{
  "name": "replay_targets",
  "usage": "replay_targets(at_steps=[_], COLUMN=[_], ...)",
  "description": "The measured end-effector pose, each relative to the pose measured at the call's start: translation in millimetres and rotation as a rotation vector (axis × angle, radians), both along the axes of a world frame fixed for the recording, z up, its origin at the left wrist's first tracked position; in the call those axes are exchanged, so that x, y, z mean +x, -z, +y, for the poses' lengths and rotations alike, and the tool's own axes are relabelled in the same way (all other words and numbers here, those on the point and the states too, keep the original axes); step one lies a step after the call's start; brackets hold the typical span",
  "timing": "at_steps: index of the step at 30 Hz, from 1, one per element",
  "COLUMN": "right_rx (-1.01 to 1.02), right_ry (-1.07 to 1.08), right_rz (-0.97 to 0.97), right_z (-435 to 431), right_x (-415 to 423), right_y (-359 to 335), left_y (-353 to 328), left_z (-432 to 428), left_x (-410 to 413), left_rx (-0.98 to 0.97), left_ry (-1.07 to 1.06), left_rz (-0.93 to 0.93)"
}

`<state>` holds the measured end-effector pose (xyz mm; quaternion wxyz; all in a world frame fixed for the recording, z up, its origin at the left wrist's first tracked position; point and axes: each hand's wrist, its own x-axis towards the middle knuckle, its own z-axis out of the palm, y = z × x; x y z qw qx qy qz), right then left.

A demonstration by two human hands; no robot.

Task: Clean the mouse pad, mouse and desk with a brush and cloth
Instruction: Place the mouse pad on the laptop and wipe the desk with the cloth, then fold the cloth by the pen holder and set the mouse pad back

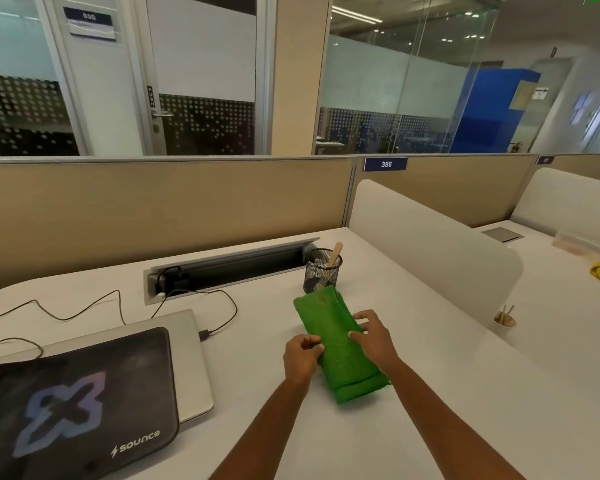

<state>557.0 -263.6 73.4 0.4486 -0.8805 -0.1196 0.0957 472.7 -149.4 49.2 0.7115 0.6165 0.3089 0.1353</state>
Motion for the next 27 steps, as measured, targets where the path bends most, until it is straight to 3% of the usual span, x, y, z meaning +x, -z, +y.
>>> replay_targets(at_steps=[5, 14, 21, 27], right_rx=[-0.098, -0.248, -0.600, -0.611], right_ry=[0.016, -0.029, -0.081, -0.061], right_rz=[-0.078, -0.151, -0.277, -0.416], right_z=[2, 2, -4, -7], right_x=[20, 36, 23, -11], right_y=[14, 33, 33, 32], left_y=[12, 26, 21, 19], left_z=[-2, -12, -12, -13], left_x=[20, 40, 27, -5], left_rx=[0.050, 0.402, 0.619, 0.639], left_ry=[0.048, 0.106, 0.287, 0.306], left_rz=[0.017, 0.132, 0.202, 0.228])
